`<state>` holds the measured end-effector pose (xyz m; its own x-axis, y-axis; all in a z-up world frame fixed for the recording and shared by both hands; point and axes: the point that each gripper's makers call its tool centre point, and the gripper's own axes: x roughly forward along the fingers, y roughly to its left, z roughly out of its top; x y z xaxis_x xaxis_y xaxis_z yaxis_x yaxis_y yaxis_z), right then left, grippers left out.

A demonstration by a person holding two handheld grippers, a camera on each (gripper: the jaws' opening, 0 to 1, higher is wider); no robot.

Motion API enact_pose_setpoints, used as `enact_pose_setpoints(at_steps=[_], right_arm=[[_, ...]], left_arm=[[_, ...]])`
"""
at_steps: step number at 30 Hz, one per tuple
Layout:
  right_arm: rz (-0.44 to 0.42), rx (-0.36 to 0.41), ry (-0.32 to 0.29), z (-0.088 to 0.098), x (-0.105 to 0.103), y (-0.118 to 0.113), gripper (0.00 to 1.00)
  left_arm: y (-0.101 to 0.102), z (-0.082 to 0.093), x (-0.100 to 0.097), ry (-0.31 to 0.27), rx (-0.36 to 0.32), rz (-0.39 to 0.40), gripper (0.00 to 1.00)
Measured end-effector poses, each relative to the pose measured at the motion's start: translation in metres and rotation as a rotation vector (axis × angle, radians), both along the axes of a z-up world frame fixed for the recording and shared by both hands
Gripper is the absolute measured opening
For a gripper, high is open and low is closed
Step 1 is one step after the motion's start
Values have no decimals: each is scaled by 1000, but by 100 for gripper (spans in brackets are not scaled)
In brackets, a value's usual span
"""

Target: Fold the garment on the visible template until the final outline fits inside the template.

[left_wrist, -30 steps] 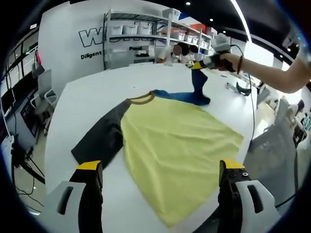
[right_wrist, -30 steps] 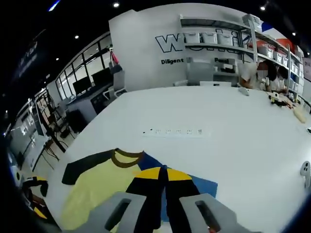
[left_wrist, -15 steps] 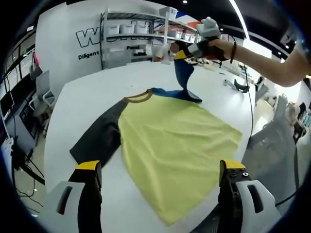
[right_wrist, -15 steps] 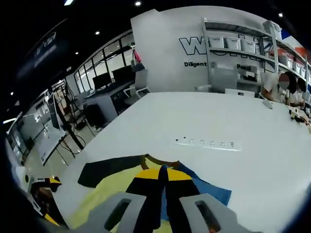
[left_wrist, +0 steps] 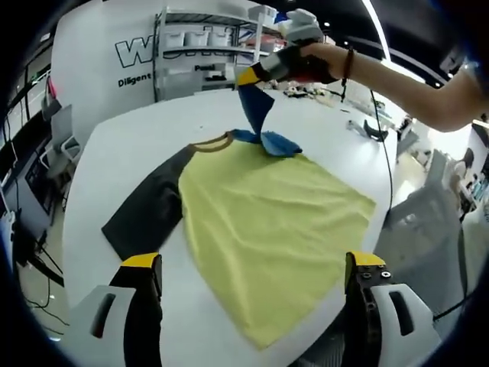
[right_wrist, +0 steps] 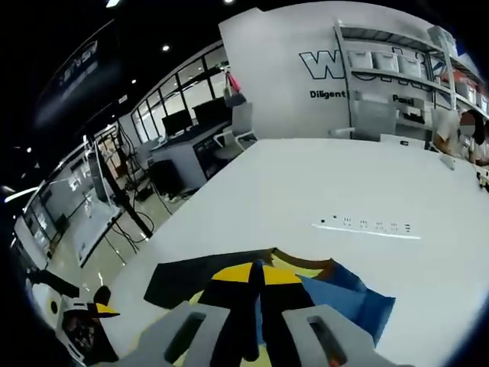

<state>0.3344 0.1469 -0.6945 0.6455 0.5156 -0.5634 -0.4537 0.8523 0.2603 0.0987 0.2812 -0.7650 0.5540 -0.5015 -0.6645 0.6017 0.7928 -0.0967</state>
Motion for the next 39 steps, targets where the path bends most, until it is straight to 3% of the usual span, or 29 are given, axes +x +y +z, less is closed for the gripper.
enact_pose_setpoints(at_steps=[6,17,27,32,33,34,36,37,39], right_arm=[[19,10,48,-26,1,30,0],[61,-32,123,-73,0,55,0],[174,-101,82,-82,-4,75,0],[215,-152,84,-105,4,79,0],[218,-156,81,-110,6,80,2],[217,-154,92,-115,7,80,9],[207,-95,91,-113,7,86,22],[207,-93,81,-111,7,85,25],[222,-91,53,-104,5,85,20]], left_arm=[[1,0,0,1,-13,1,99],[12,-10,-5,24,16,15,97],[20,-11,-2,16,15,41,96],[22,-13,-4,22,21,47,95],[23,-13,-4,22,21,48,95],[23,-13,-4,22,22,49,95],[24,-14,-5,22,24,51,95],[25,-14,-6,22,22,53,95],[26,-14,-6,21,22,57,95]])
